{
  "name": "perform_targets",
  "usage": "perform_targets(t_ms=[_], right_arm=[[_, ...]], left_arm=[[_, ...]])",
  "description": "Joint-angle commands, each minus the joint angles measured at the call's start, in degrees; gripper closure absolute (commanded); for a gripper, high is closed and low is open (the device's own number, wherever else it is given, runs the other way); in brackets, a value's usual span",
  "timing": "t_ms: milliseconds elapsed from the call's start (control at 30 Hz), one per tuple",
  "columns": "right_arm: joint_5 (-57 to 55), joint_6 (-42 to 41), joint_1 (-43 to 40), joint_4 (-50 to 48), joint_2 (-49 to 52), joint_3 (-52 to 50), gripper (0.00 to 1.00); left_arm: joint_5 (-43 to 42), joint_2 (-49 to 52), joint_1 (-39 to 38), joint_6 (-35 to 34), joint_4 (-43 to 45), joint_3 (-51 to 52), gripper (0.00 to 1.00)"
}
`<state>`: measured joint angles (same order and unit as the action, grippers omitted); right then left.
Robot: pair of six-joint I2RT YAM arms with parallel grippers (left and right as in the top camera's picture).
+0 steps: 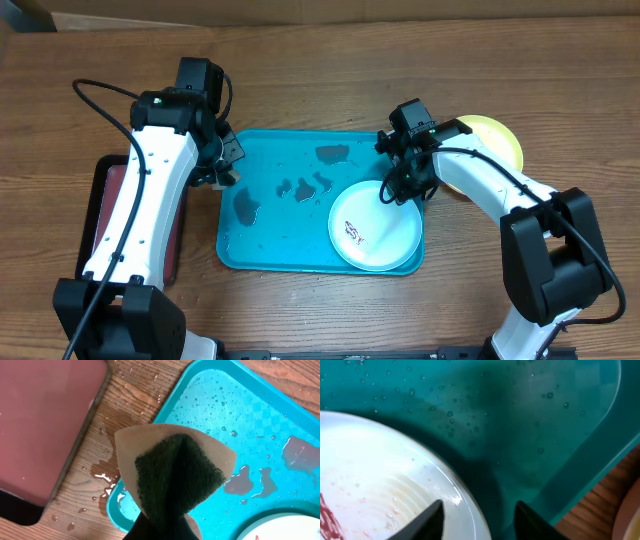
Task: Clean dirty plates on tray and stack at the side
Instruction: 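Carry the yellow plate right and set it on the white plate, then grasp the light-blue plate rim with the right gripper and pull it center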
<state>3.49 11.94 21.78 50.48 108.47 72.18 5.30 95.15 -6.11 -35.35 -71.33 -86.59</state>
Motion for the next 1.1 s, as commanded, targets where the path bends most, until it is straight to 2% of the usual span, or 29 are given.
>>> perform_targets(t_ms=[0, 300, 400, 667, 933, 1067], right_arm=[[1.1, 0.3, -0.2, 0.9, -1.9, -0.3, 0.59], [1.9, -0.1, -0.2, -1.2, -1.9, -6.1, 0.6], [4.2, -0.5, -0.2, -1.5, -1.9, -6.3, 0.68], [10.4, -12.0, 0.4, -6.2, -1.9, -6.3, 0.95], [11.8, -29.5, 4.1, -10.5, -1.9, -6.3, 0.96], [11.6, -33.9, 7.0, -12.8, -1.9, -6.3, 0.96]], left_arm=[[-0.5, 0.1, 0.1, 1.2, -0.1, 0.3, 0.96], [-0.6, 0.1, 0.1, 2.0, 0.0, 0.3, 0.96], [-0.9, 0.1, 0.1, 2.0, 0.0, 0.3, 0.96], [-3.5, 0.1, 0.1, 3.7, 0.0, 0.3, 0.96], [-4.7, 0.1, -0.1, 4.1, -0.1, 0.3, 0.96], [-6.5, 0.1, -0.9, 4.2, -0.2, 0.3, 0.96]])
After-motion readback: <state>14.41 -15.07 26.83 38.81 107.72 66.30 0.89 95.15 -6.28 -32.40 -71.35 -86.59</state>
